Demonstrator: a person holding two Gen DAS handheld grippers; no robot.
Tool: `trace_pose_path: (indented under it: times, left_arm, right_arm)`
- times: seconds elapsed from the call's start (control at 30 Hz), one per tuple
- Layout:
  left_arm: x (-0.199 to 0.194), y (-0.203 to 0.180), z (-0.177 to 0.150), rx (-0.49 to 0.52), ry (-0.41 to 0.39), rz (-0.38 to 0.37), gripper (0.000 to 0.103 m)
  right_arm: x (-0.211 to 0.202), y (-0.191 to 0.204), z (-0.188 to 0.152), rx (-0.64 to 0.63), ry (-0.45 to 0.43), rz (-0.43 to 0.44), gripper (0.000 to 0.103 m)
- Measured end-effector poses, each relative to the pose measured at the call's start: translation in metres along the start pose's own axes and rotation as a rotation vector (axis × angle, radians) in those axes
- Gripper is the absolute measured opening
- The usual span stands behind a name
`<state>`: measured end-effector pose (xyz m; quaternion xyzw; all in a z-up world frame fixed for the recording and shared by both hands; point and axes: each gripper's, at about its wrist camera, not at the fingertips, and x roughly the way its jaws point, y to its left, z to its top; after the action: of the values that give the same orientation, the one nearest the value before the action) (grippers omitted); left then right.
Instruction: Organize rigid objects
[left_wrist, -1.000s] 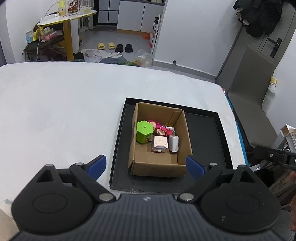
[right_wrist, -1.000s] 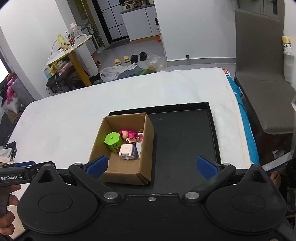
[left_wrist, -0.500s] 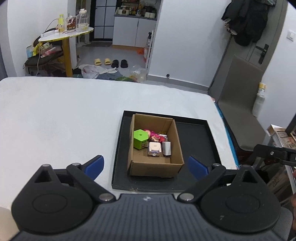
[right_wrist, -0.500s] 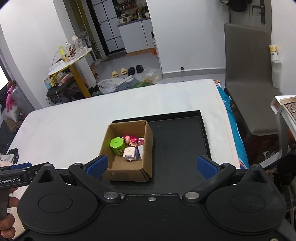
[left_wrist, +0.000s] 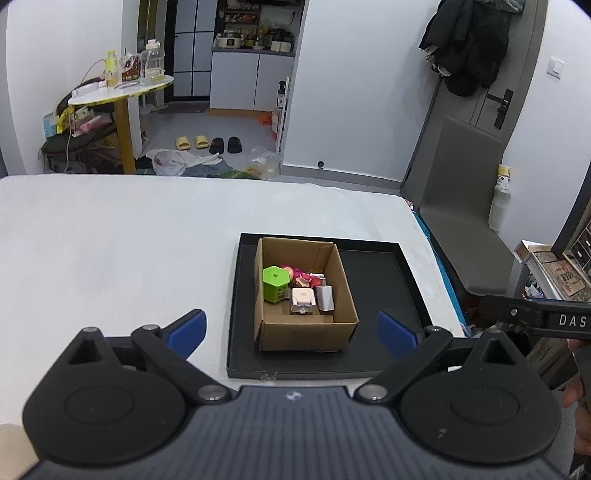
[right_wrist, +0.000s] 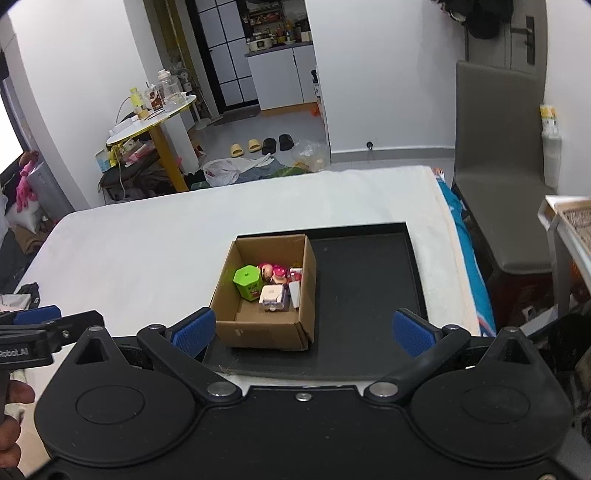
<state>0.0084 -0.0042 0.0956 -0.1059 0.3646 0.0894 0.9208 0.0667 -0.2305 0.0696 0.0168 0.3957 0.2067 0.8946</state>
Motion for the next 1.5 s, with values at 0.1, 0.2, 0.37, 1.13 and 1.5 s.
trace_pose_path:
  times: [0.1, 0.2, 0.37, 1.13, 1.5]
  left_arm:
    - [-0.001, 0.003, -0.002, -0.001, 0.021, -0.051, 0.098]
    - [-0.005, 0.002, -0.004, 0.045, 0.002, -0.039, 0.098]
    - [-0.004, 0.005, -0.006, 0.037, 0.003, -0.053, 0.098]
    - [0.003, 0.002, -0.011, 0.077, 0.024, -0.044, 0.099]
    - [0.005, 0.003, -0.011, 0.070, 0.037, -0.045, 0.099]
  right_arm:
    - [0.001, -0.002, -0.004, 0.015, 0.009, 0.017, 0.103]
    - [-0.006, 0.004, -0.011, -0.034, -0.006, 0.010, 0.103]
    - [-0.009, 0.008, -0.013, -0.045, 0.001, 0.008, 0.103]
    - [-0.007, 0.005, -0.022, -0.044, 0.041, -0.028, 0.103]
    - [-0.005, 0.002, -0.020, -0.034, 0.043, -0.021, 0.103]
